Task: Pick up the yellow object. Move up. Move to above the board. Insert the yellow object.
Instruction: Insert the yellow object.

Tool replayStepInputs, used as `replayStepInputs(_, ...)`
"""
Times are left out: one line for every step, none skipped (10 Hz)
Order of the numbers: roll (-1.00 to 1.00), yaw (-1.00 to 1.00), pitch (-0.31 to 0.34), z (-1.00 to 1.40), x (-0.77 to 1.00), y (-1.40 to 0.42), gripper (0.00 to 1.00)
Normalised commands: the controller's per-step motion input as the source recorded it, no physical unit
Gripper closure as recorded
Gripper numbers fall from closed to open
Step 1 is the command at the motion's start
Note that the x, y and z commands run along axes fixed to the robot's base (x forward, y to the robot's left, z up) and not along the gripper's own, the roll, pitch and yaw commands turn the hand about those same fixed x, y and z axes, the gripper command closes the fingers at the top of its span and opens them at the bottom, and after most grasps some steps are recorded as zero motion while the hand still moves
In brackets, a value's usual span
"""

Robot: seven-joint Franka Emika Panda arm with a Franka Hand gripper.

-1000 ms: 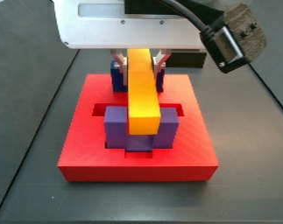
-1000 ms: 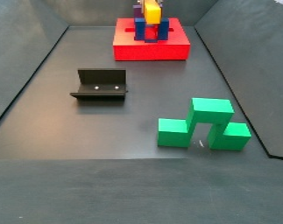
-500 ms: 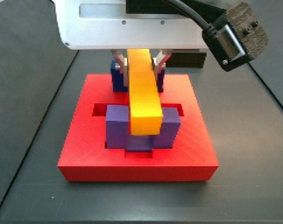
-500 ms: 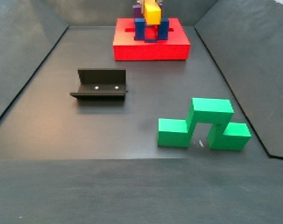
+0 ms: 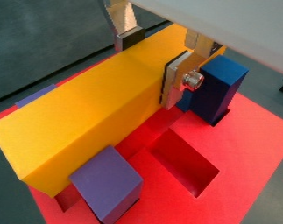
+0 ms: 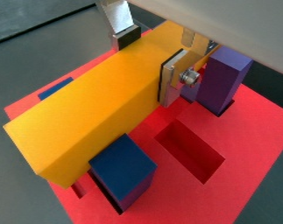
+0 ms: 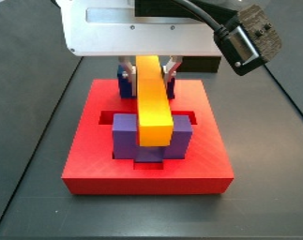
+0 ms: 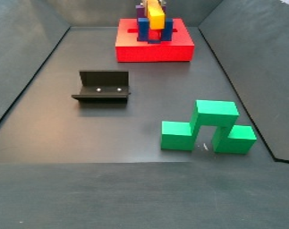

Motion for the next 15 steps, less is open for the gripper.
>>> replayStepInputs(-0.21,0.00,0.000,-0.11,0.00,0.00,1.00)
replayStepInputs(-0.08,0.00,0.000,-0.14,0.00,0.00,1.00)
replayStepInputs(0.00,0.00,0.000,-0.16,0.00,-0.01,1.00)
replayStepInputs(0.06,0.00,0.000,-0.18,0.00,0.00,1.00)
replayStepInputs(0.04,0.00,0.000,-0.17,0.00,0.00,1.00)
replayStepInputs(0.00,0.00,0.000,-0.16,0.00,0.00,1.00)
replayStepInputs(0.00,0.00,0.000,-0.13,0.00,0.00,1.00)
replayStepInputs(0.00,0.00,0.000,-0.12,0.00,0.00,1.00)
replayStepInputs(0.00,0.00,0.000,-0.15,0.00,0.00,1.00)
replayStepInputs(0.00,0.00,0.000,-0.17,0.00,0.00,1.00)
replayStepInputs(0.02,0.00,0.000,-0.20,0.00,0.00,1.00)
replayStepInputs(0.05,0.00,0.000,-0.23,0.00,0.00,1.00)
replayStepInputs(0.02,0.00,0.000,-0.20,0.00,0.00,1.00)
replayStepInputs(0.00,0.00,0.000,-0.15,0.00,-0.04,1.00)
replayStepInputs(0.00,0.00,0.000,-0.12,0.00,-0.06,1.00)
